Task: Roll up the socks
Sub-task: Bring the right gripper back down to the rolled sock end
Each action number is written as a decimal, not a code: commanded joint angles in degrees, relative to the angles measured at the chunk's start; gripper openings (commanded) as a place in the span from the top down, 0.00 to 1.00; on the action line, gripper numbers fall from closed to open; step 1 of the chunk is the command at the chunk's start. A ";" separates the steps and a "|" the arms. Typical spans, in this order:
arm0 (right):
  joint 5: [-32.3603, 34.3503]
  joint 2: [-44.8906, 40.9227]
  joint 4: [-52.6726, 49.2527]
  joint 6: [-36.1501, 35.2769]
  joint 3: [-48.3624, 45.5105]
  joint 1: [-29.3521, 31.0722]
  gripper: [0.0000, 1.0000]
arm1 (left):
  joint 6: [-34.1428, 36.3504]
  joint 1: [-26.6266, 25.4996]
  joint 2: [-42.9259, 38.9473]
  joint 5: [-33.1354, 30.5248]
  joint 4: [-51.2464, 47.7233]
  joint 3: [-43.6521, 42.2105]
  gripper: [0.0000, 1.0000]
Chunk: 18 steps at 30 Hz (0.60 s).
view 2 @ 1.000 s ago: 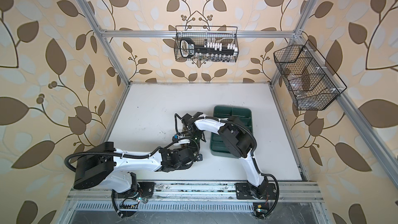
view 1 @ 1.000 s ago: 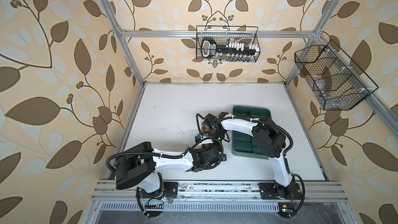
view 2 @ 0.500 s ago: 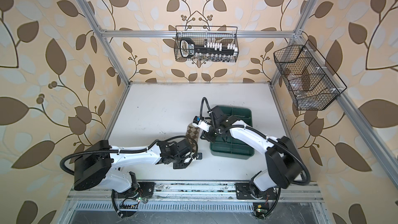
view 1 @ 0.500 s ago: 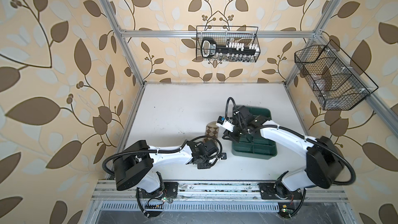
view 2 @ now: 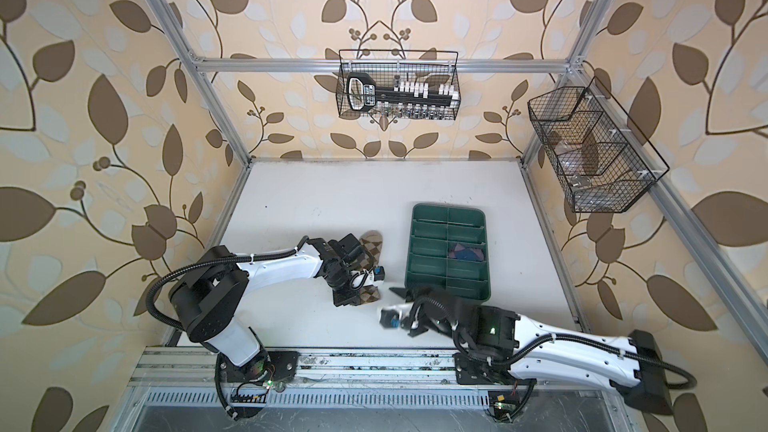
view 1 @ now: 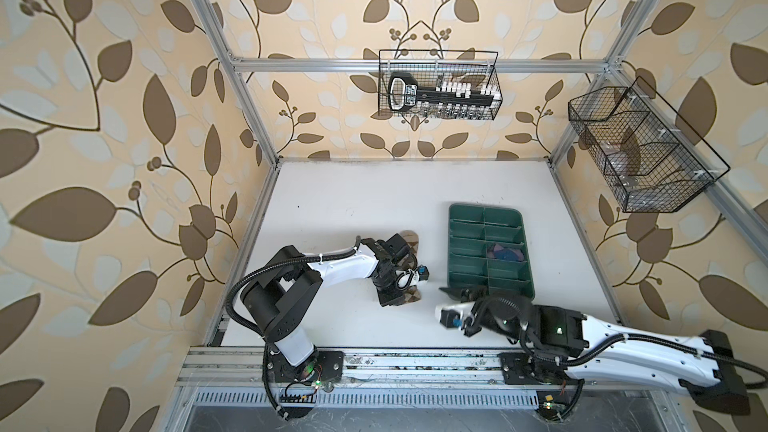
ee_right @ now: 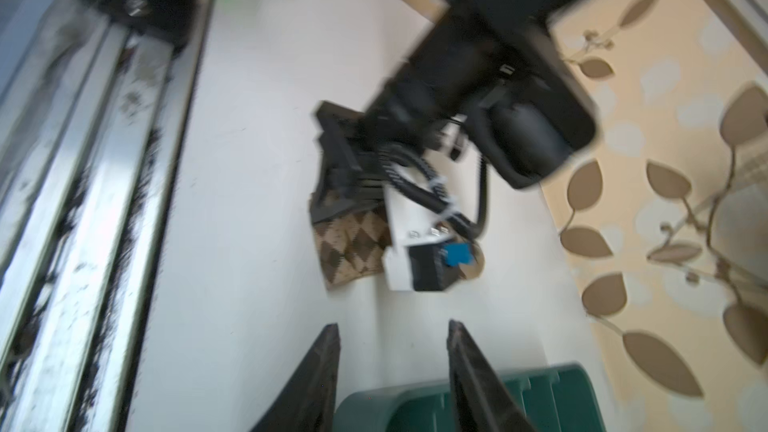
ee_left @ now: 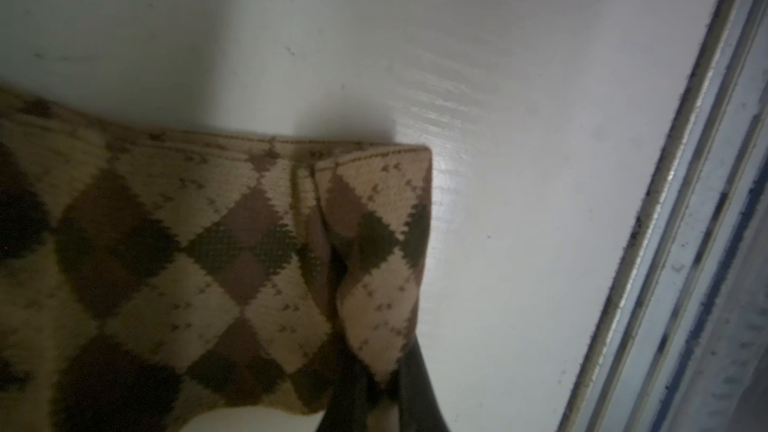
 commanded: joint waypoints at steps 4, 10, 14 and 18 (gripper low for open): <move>15.45 18.64 12.38 -10.71 -1.89 6.59 0.58 | 0.63 0.75 4.56 3.06 -5.43 -0.04 1.00; 10.90 35.77 30.90 -13.20 -2.08 1.07 0.57 | 0.54 0.83 4.93 2.90 -4.76 -0.33 1.00; 9.50 44.86 36.20 -15.14 -0.04 -2.30 0.57 | 0.31 0.84 4.80 2.71 -4.62 -0.33 0.99; 8.70 50.81 38.31 -16.23 1.08 -4.45 0.63 | 0.13 0.79 4.61 2.47 -4.58 -0.38 0.98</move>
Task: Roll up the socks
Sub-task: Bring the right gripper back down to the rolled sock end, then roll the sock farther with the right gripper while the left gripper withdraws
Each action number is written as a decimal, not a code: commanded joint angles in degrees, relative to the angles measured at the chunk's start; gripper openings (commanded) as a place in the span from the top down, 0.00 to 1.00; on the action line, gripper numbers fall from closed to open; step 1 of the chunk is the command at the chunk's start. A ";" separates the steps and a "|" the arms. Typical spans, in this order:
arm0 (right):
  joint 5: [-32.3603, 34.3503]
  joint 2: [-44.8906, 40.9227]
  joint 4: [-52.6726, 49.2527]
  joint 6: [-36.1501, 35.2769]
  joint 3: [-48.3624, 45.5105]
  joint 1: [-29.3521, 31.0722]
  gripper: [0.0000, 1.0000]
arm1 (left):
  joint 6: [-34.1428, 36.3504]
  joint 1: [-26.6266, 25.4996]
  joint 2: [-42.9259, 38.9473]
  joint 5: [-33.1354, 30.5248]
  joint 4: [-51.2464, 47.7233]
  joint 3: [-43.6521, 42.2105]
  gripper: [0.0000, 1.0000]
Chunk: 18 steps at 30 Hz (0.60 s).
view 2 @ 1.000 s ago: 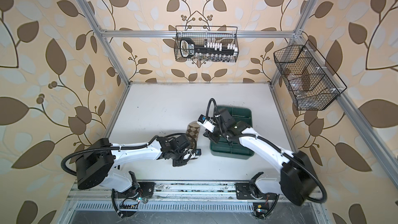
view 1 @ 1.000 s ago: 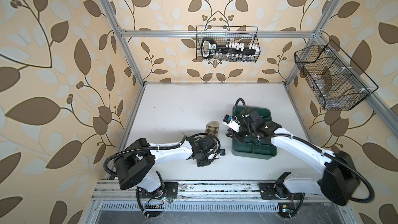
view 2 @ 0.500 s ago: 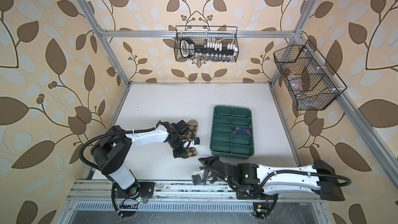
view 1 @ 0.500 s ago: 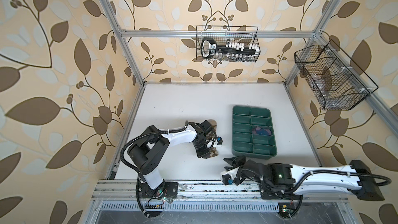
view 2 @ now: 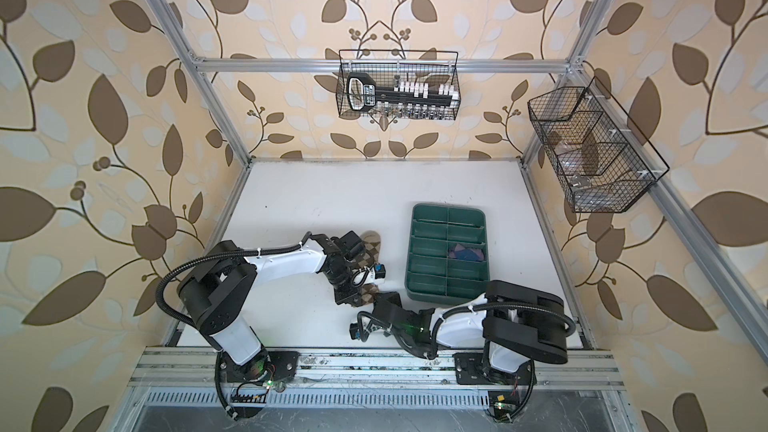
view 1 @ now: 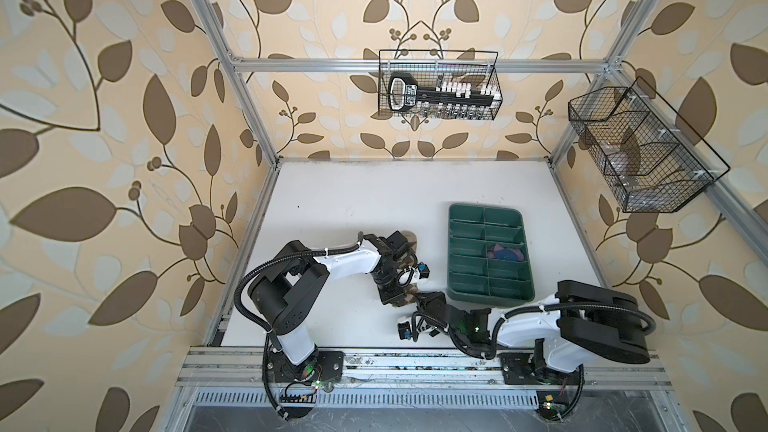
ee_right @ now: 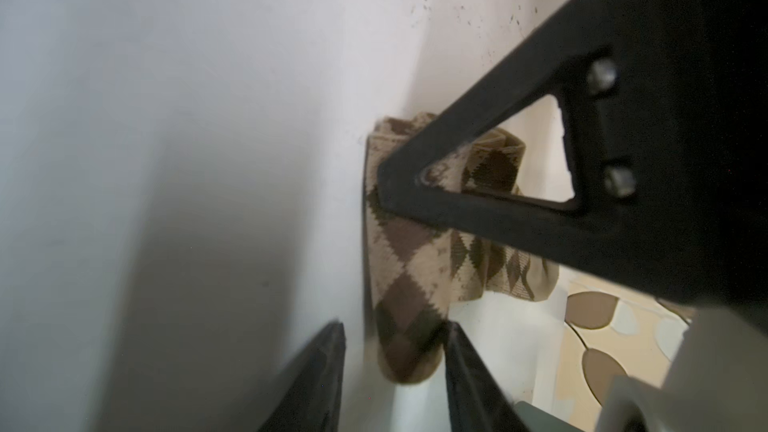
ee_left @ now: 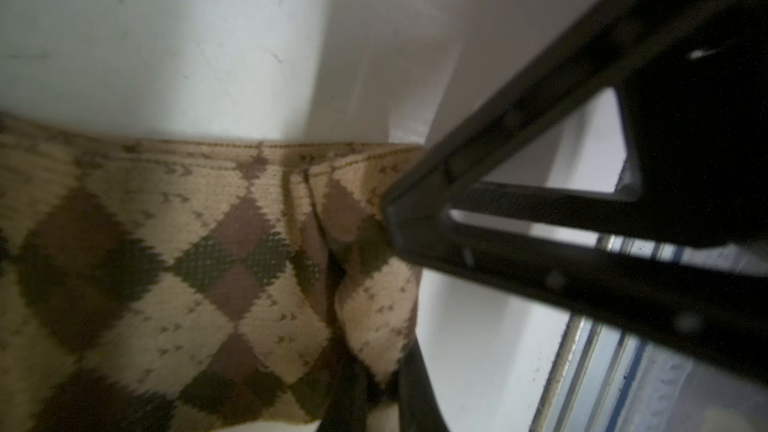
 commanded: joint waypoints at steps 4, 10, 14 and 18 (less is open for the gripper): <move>-2.41 3.91 1.24 -2.11 2.10 -1.63 0.82 | -0.93 -0.26 1.03 -2.28 -2.23 -2.00 0.94; -6.71 1.46 -10.07 -0.78 3.85 -1.80 1.00 | -3.78 -0.26 -2.20 -6.99 -0.56 -1.71 0.76; -10.93 0.60 -23.11 2.36 8.38 -2.06 1.00 | -6.48 -0.10 -8.75 -12.92 1.68 -2.06 0.53; -15.93 1.36 -35.00 6.21 14.18 -3.07 1.00 | -8.20 0.09 -21.11 -21.54 4.45 -4.86 0.42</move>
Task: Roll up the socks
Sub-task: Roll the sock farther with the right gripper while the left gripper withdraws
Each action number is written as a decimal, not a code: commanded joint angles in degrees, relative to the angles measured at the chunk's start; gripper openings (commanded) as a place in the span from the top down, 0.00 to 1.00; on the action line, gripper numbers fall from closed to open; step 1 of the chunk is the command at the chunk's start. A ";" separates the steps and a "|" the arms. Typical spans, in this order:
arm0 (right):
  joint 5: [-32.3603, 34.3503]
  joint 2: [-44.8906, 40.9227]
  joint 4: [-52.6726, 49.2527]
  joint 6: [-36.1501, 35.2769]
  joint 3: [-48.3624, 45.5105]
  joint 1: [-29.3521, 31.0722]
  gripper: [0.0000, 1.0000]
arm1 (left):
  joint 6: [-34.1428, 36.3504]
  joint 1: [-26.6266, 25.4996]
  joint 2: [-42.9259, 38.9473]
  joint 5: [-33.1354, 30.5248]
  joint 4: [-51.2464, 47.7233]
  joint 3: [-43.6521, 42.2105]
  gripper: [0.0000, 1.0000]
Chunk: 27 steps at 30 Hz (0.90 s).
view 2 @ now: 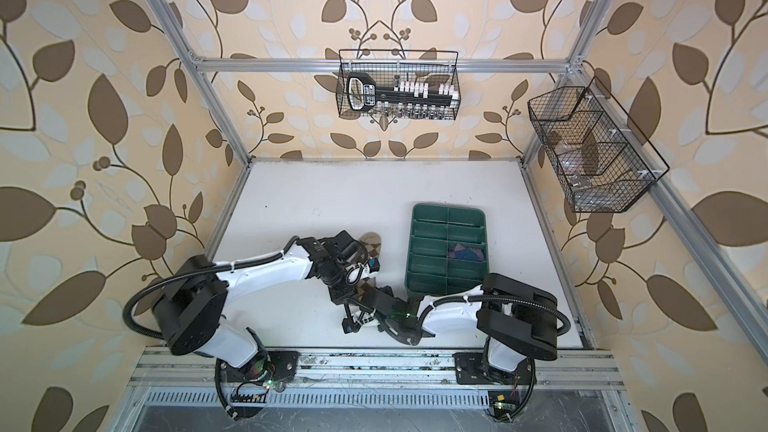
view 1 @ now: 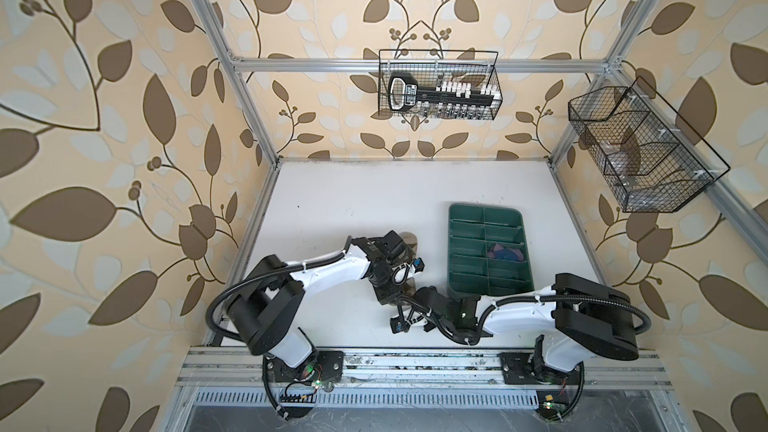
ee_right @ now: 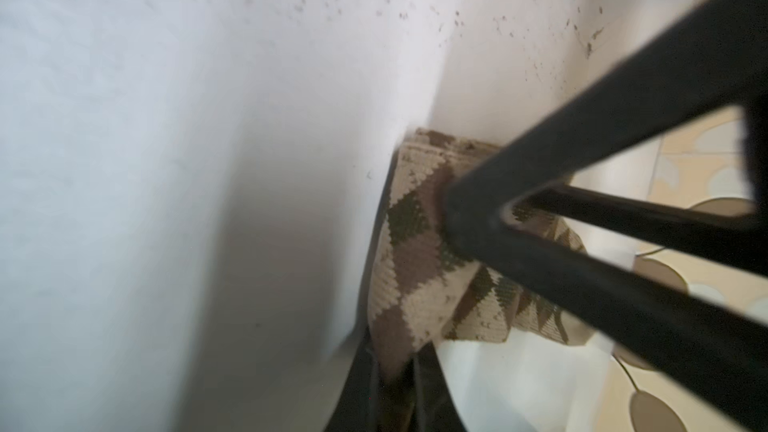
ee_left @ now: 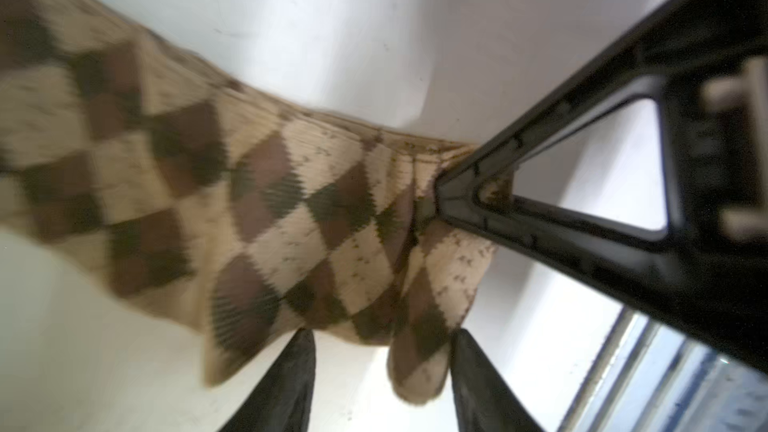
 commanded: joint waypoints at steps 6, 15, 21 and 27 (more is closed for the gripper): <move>-17.14 3.63 -28.54 6.06 11.78 -2.65 1.00 | -7.59 0.47 -34.58 -31.52 6.65 -5.95 0.28; -40.81 15.39 -44.99 4.59 26.43 -12.24 1.00 | 4.68 0.47 -54.68 -11.69 -9.67 -0.68 0.28; -49.20 26.86 -56.79 3.54 40.61 -18.19 1.00 | 9.45 -0.48 -41.33 -6.85 -15.49 1.99 0.32; -53.14 34.27 -61.78 3.68 49.48 -21.90 0.99 | 11.92 -14.66 -30.66 -23.54 -0.22 -12.60 0.31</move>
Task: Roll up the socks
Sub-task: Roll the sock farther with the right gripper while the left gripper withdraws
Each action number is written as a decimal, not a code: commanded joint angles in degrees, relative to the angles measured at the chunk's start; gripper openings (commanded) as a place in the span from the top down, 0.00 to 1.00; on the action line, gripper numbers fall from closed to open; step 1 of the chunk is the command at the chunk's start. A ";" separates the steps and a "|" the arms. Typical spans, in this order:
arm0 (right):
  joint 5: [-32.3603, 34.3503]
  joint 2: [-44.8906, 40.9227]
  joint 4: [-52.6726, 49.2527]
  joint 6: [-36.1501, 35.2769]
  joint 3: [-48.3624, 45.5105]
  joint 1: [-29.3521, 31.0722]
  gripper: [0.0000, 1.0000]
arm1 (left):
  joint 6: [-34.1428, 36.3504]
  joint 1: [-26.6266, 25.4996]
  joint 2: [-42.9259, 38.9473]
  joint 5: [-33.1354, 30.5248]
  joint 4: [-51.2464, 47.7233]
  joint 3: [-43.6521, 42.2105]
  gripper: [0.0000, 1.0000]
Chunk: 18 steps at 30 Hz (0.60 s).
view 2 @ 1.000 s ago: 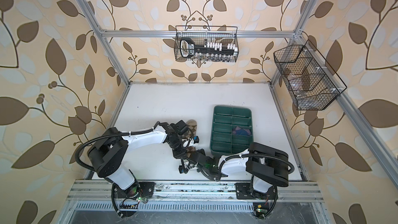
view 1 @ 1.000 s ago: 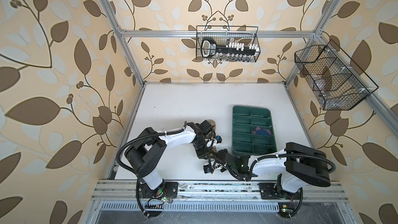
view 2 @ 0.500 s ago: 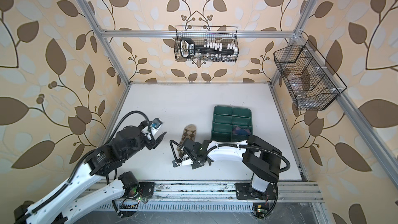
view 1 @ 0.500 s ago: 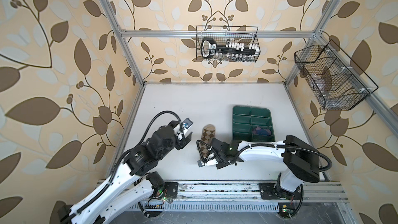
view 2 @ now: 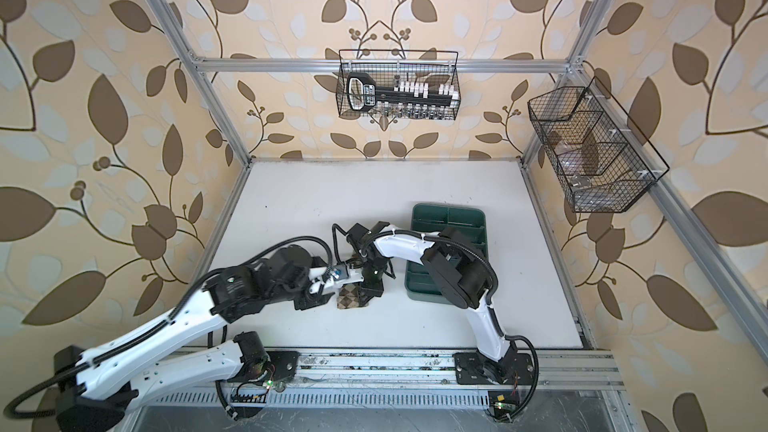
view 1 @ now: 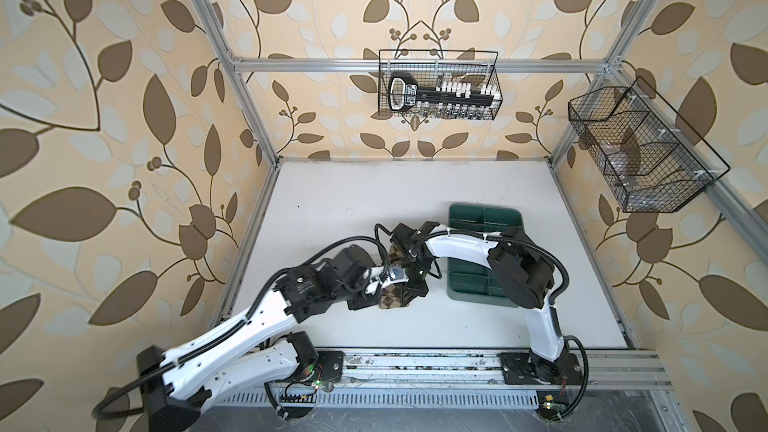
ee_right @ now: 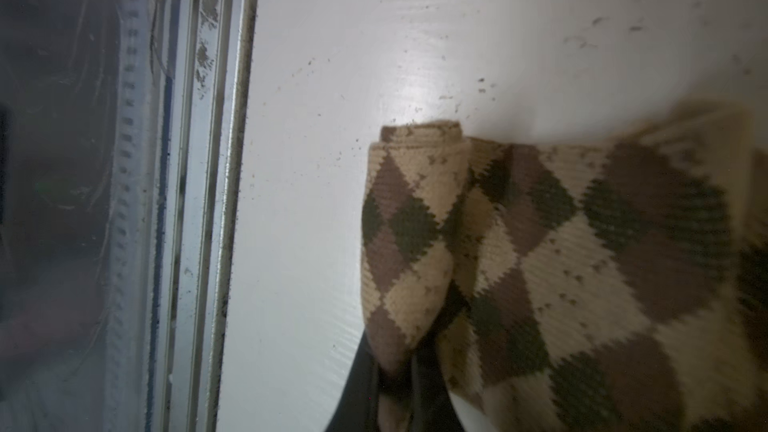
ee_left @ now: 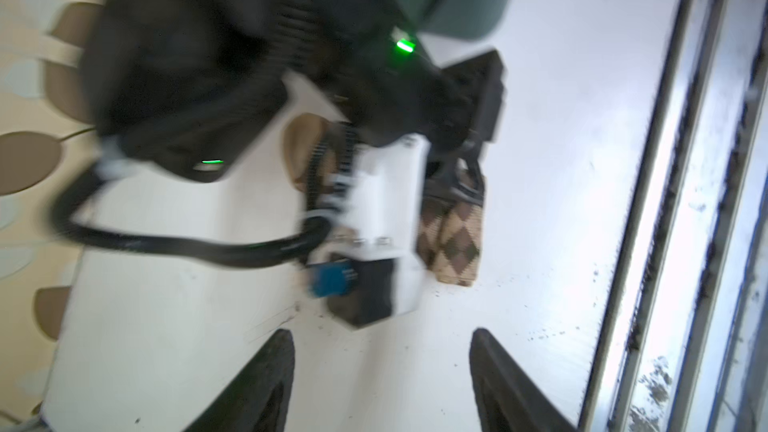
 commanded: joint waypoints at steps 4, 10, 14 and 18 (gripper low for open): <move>-1.80 6.31 -6.37 -2.34 4.06 -1.31 0.99 | 2.20 -8.58 9.70 -8.98 17.56 -11.74 0.30; -2.91 6.64 -6.19 -3.04 4.35 -1.60 0.99 | -0.20 -8.54 20.86 -10.95 22.70 -9.41 0.37; -3.63 5.44 -5.96 -3.77 3.44 -1.94 0.98 | -1.76 -8.57 26.09 -10.32 25.36 -8.21 0.55; -3.97 0.78 -0.74 -2.18 -0.74 -3.77 0.95 | -2.07 -8.52 29.08 -10.19 23.14 -6.76 0.89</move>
